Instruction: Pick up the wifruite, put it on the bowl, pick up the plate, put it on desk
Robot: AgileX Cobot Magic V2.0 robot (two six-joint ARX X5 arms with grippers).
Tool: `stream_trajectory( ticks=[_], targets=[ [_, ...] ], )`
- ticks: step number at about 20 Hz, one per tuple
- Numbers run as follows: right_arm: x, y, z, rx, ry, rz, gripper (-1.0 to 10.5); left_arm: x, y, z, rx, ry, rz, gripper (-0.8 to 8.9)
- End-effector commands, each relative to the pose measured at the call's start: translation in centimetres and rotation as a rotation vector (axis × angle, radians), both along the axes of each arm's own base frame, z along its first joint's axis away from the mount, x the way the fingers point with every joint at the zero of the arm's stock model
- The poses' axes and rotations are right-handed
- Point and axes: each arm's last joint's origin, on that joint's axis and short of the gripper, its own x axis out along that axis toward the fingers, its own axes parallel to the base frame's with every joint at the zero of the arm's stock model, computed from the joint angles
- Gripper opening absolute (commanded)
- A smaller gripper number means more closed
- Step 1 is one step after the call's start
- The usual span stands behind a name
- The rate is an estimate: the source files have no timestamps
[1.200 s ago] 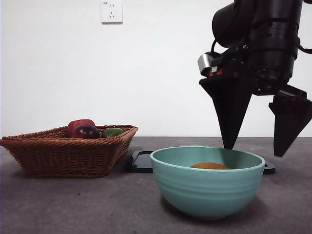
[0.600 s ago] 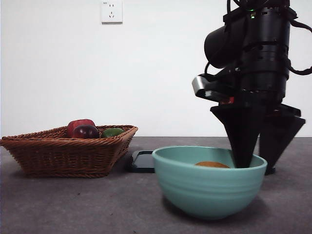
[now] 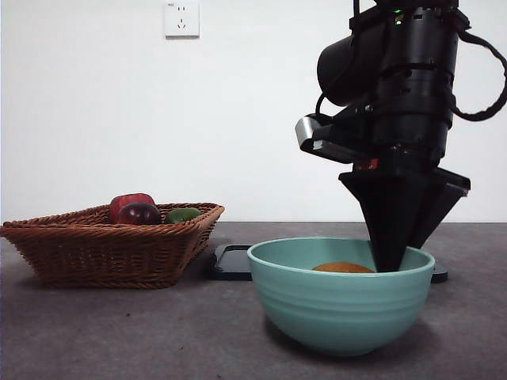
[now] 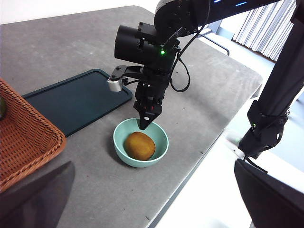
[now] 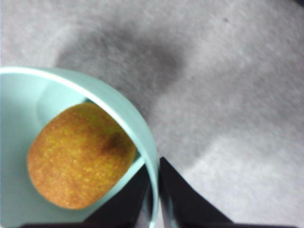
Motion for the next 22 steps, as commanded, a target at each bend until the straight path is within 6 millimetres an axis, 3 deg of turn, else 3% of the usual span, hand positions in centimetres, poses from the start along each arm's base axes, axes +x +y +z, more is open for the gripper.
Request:
stream_trajectory(
  ticks=[1, 5, 8, 11, 17, 22],
  targets=[
    [1.0, 0.4, 0.9, -0.017, -0.031, -0.027, 0.1, -0.1, 0.0, 0.4, -0.011, -0.018, -0.017, 5.77],
    [3.0, 0.0, 3.9, 0.01, -0.112, -0.072, 0.1, -0.1, 0.0, 0.4, -0.011, -0.018, -0.017, 5.77],
    [5.5, -0.7, 6.1, -0.006, -0.142, -0.114, 0.1, -0.1, 0.0, 0.4, -0.011, -0.018, -0.017, 5.77],
    [8.7, -1.2, 6.9, -0.012, -0.139, -0.147, 0.1, -0.1, 0.0, 0.4, -0.011, -0.018, -0.017, 5.77],
    [14.6, -1.5, 5.1, -0.017, -0.119, -0.192, 0.1, -0.1, 0.0, 0.4, -0.011, -0.018, -0.017, 5.77],
    [16.4, -1.5, 2.2, -0.029, -0.082, -0.197, 0.1, -0.1, 0.0, 0.4, -0.011, -0.018, -0.017, 5.77]
  ],
)
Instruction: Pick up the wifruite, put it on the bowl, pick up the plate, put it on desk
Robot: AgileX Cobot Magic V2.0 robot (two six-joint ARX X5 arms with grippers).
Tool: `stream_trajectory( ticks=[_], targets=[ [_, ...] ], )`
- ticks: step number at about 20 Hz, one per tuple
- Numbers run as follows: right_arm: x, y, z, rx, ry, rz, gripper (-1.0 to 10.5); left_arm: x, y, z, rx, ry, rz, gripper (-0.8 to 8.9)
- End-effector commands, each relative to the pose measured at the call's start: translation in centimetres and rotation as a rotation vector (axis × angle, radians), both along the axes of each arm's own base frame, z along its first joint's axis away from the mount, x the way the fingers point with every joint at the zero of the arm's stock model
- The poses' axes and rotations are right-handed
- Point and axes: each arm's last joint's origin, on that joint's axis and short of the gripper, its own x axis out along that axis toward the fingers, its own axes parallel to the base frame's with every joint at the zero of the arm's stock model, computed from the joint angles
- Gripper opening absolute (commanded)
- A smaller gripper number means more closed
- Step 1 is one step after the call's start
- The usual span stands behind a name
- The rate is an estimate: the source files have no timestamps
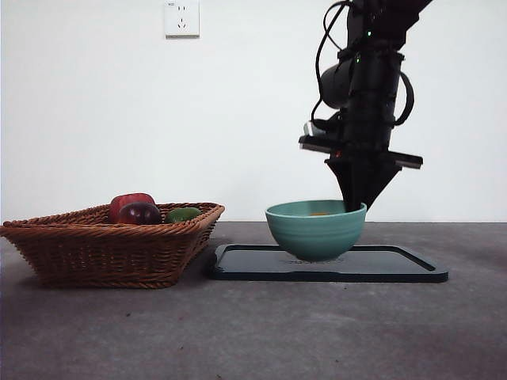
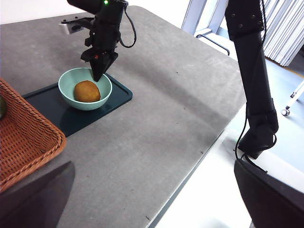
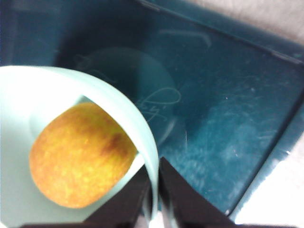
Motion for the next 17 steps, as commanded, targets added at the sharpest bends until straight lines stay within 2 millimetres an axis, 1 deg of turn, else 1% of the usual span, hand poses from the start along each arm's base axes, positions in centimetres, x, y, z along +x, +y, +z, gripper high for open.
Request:
stream_trajectory(
  ticks=[1, 5, 8, 9, 10, 11, 13, 14, 15, 17],
  targets=[
    [0.7, 0.4, -1.0, 0.017, 0.013, 0.019, 0.1, -0.1, 0.0, 0.4, -0.011, -0.018, -0.017, 5.77],
    [0.8, 0.4, -1.1, 0.023, 0.012, 0.029, 0.2, -0.1, 0.0, 0.4, -0.011, -0.018, -0.017, 5.77],
    [0.8, 0.3, -1.1, 0.018, 0.017, 0.028, 2.5, -0.1, 0.0, 0.4, -0.011, -0.018, -0.017, 5.77],
    [0.8, 0.2, -0.9, 0.01, 0.011, 0.018, 3.1, -0.1, 0.0, 0.4, -0.011, -0.018, -0.017, 5.77],
    [0.9, -0.1, -0.2, 0.012, 0.007, 0.004, 3.8, -0.1, 0.0, 0.4, -0.011, -0.018, -0.017, 5.77],
    [1.0, -0.5, 1.1, 0.015, -0.008, -0.011, 4.4, -0.1, 0.0, 0.4, -0.011, -0.018, -0.017, 5.77],
    [0.9, -0.9, 5.0, 0.004, -0.085, -0.021, 4.6, -0.1, 0.0, 0.4, -0.011, -0.018, -0.017, 5.77],
    [0.3, -1.2, 7.4, -0.004, -0.137, -0.03, 5.0, -0.1, 0.0, 0.4, -0.011, -0.018, -0.017, 5.77],
    [-0.3, -1.4, 9.2, 0.001, -0.185, -0.039, 5.3, -0.1, 0.0, 0.4, -0.011, -0.018, -0.017, 5.77],
    [-2.5, -1.7, 12.8, 0.005, -0.273, -0.038, 6.0, -0.1, 0.0, 0.4, -0.011, -0.018, -0.017, 5.77]
  ],
)
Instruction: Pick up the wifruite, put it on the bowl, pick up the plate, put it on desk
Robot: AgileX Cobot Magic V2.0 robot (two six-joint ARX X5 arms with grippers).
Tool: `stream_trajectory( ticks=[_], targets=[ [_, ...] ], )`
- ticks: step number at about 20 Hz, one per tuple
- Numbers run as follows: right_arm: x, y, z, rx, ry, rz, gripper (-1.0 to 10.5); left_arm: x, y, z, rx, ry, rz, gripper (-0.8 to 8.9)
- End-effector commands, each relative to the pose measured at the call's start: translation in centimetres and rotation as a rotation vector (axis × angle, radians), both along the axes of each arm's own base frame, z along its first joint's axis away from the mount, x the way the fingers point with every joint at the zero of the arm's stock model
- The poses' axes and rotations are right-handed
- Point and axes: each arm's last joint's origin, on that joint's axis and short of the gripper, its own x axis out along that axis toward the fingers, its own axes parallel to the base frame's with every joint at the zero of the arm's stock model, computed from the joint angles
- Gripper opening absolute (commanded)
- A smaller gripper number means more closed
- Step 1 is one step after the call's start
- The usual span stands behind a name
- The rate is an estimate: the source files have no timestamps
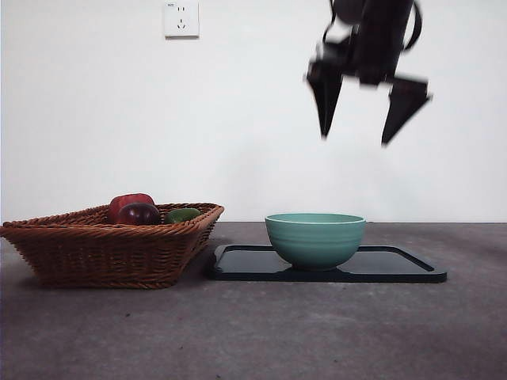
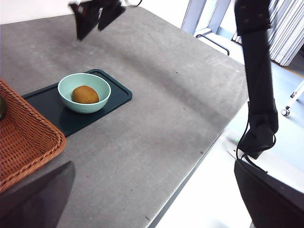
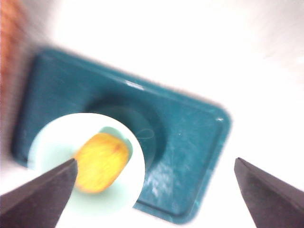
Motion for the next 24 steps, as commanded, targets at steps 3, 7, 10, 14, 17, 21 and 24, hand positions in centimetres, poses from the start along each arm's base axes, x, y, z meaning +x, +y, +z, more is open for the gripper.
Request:
stream_trajectory(
  ticks=[3, 7, 10, 14, 17, 21, 24],
  targets=[
    [-6.0, -0.4, 6.0, 0.014, -0.083, 0.022, 6.0, -0.1, 0.0, 0.4, -0.011, -0.018, -0.017, 5.77],
    [-13.0, -1.9, 8.6, 0.013, -0.132, 0.05, 6.0, -0.1, 0.0, 0.4, -0.011, -0.018, -0.017, 5.77],
    [-18.6, -3.3, 9.1, 0.028, -0.158, 0.076, 6.0, -0.1, 0.0, 0.4, -0.011, -0.018, -0.017, 5.77],
    [-26.0, -5.7, 9.2, 0.088, -0.222, 0.092, 6.0, -0.1, 0.0, 0.4, -0.011, -0.018, -0.017, 5.77],
    [-30.3, -7.6, 8.5, 0.141, -0.264, 0.077, 6.0, -0.1, 0.0, 0.4, -0.011, -0.018, -0.017, 5.77],
    [-34.7, -9.9, 6.1, 0.168, -0.313, 0.078, 6.0, -0.1, 0.0, 0.4, -0.011, -0.018, -0.017, 5.77],
    [-37.4, -11.4, 4.3, 0.191, -0.357, 0.079, 6.0, -0.1, 0.0, 0.4, -0.012, -0.018, -0.017, 5.77]
  ],
)
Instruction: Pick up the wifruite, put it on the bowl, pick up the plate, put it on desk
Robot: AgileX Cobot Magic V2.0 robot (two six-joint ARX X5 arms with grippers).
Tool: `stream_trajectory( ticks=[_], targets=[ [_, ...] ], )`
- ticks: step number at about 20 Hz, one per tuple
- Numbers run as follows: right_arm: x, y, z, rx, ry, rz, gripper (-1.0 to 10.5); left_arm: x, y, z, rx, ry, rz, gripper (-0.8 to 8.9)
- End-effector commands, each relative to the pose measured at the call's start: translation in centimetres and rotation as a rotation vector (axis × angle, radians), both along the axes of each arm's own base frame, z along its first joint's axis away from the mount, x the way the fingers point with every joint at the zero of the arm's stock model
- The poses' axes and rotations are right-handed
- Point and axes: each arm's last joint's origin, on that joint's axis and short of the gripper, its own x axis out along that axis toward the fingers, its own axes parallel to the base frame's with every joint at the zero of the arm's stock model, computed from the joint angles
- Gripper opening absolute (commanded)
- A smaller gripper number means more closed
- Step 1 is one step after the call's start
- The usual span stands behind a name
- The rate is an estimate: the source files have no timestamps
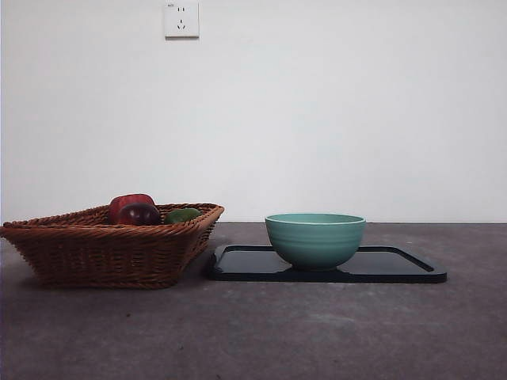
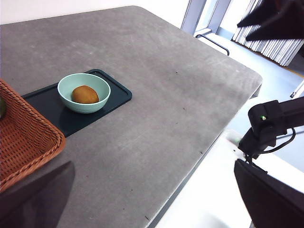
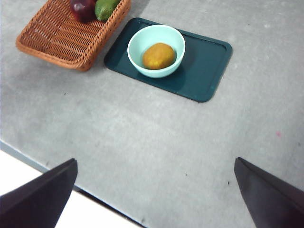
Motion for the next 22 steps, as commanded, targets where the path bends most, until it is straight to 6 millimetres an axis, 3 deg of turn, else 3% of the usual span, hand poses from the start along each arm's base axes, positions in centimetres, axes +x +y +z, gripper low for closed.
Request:
stream_trajectory(
  ticks=[1, 6, 15, 19, 22],
  targets=[
    [-2.0, -1.1, -1.1, -0.003, 0.03, -0.002, 6.0, -0.1, 0.0, 0.4, -0.013, -0.018, -0.017, 5.77],
    [-4.1, -2.1, -2.0, 0.049, -0.018, 0.025, 6.0, -0.1, 0.0, 0.4, -0.013, -0.019, -0.017, 5.77],
    [-4.3, -2.2, -2.0, 0.053, -0.026, 0.025, 6.0, 0.1, -0.3, 1.3, -0.124, -0.024, -0.002, 5.59],
    [-4.3, -2.2, -2.0, 0.053, -0.027, 0.025, 6.0, 1.1, -2.1, 1.3, -0.106, 0.039, 0.018, 5.62],
    [-4.3, -2.2, -2.0, 0.053, -0.027, 0.026, 6.0, 2.7, -5.2, 0.8, -0.033, 0.11, 0.033, 5.62]
  ],
)
